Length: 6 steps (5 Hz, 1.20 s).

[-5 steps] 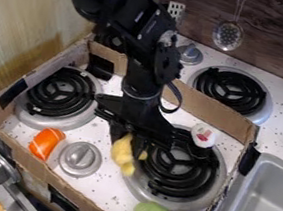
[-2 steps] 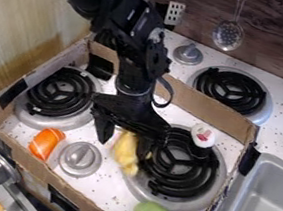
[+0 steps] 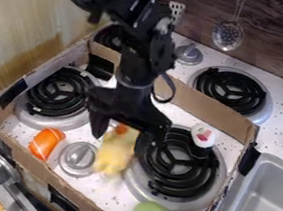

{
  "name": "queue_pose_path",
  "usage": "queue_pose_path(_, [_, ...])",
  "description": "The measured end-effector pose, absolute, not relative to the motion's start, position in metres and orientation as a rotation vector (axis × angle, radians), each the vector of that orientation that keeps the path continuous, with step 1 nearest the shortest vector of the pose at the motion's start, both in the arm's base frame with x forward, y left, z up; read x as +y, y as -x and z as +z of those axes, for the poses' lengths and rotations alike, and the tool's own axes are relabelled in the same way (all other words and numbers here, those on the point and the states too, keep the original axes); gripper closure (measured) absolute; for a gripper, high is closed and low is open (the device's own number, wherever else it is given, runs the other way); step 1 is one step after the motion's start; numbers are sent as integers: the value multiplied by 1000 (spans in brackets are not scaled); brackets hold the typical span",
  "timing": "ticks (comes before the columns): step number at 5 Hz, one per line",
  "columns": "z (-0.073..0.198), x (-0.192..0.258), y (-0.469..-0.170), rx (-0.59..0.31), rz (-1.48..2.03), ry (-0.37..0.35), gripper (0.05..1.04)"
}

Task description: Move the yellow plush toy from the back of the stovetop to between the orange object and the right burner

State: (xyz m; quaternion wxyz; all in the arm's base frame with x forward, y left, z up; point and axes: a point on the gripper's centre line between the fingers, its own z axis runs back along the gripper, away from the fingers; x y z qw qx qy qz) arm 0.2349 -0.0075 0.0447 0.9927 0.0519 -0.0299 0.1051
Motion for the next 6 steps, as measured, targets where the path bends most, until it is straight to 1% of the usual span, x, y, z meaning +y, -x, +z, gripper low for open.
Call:
queue_pose_path(1, [64,-7,-237,-55,214,-138,87])
queue_pose_path(2, [71,-6,-239,-44,214,-156,87])
queue_pose_path(3, [83,-5,-247,-49,186,-164,87])
queue_pose_path(5, [119,14,-274,-4,53,-114,87])
queue_pose_path(6, [132,19,-281,37,-16,-85,87])
